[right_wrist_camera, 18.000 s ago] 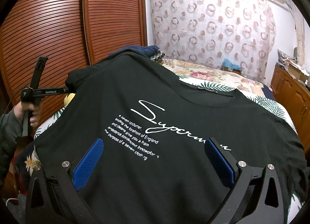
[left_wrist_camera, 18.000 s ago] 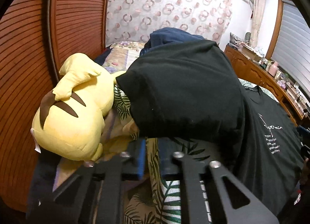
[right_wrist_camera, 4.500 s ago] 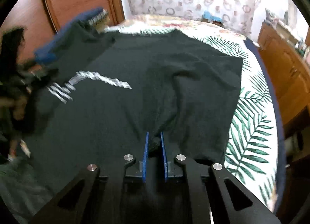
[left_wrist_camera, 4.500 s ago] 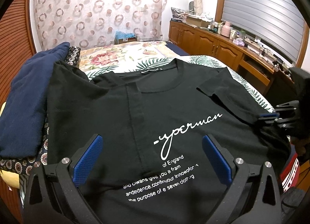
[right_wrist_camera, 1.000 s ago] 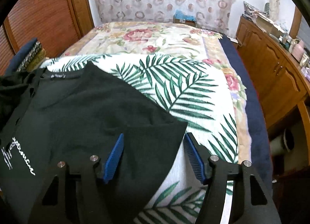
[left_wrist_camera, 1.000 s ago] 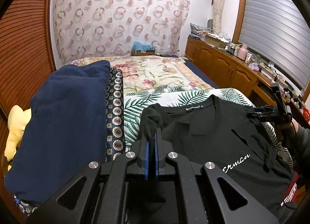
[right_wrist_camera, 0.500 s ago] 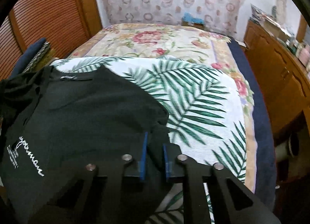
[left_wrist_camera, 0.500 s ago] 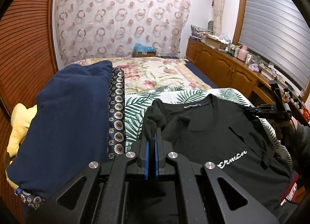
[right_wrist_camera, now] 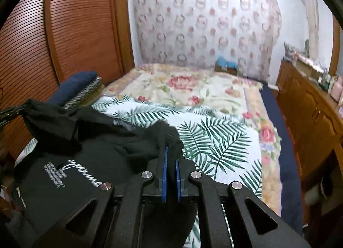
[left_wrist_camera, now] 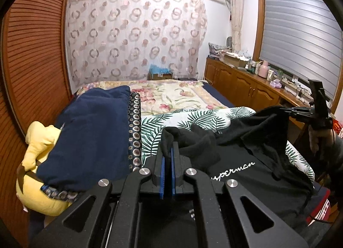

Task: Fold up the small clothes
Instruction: 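Lift the black shirt with both tools and fold it over in half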

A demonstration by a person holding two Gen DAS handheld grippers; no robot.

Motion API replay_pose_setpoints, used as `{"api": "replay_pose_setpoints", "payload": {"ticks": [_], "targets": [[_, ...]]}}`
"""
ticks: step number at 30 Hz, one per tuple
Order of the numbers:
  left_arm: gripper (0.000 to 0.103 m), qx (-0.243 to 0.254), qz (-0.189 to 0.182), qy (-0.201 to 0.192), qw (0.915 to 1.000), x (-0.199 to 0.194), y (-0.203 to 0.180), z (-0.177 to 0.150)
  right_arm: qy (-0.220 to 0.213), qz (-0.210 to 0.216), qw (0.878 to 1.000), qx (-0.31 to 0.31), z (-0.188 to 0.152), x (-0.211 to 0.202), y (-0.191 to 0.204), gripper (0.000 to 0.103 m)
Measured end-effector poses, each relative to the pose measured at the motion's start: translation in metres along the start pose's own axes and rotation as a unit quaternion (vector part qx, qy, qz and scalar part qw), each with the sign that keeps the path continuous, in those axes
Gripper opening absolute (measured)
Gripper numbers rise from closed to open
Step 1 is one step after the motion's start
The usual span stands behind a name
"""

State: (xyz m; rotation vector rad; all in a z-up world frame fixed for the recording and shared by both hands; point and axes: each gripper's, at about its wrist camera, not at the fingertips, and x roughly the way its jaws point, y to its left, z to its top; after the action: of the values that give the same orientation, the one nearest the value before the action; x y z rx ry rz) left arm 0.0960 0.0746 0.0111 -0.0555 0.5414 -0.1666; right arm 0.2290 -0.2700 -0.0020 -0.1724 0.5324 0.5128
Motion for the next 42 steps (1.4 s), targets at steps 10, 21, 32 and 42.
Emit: {"api": "replay_pose_setpoints", "payload": {"ticks": [10,21,32,42], "targets": [[0.005,-0.007,0.003,-0.031,0.9995,-0.055,0.001,-0.028,-0.037,-0.005,0.999,-0.023,-0.039,-0.069,0.035,0.006],[0.005,-0.003,0.013,-0.046,0.9988,-0.113,-0.004,-0.060,-0.058,-0.017,0.998,-0.013,-0.096,-0.149,0.052,0.006],[0.027,-0.004,0.052,0.016,0.9985,-0.111,0.003,-0.090,0.006,-0.021,1.000,0.017,-0.145,-0.179,0.057,0.006],[0.075,-0.014,0.042,0.039,0.9982,-0.084,0.022,-0.095,0.011,-0.032,0.999,0.003,-0.126,-0.169,0.062,0.042]]}}
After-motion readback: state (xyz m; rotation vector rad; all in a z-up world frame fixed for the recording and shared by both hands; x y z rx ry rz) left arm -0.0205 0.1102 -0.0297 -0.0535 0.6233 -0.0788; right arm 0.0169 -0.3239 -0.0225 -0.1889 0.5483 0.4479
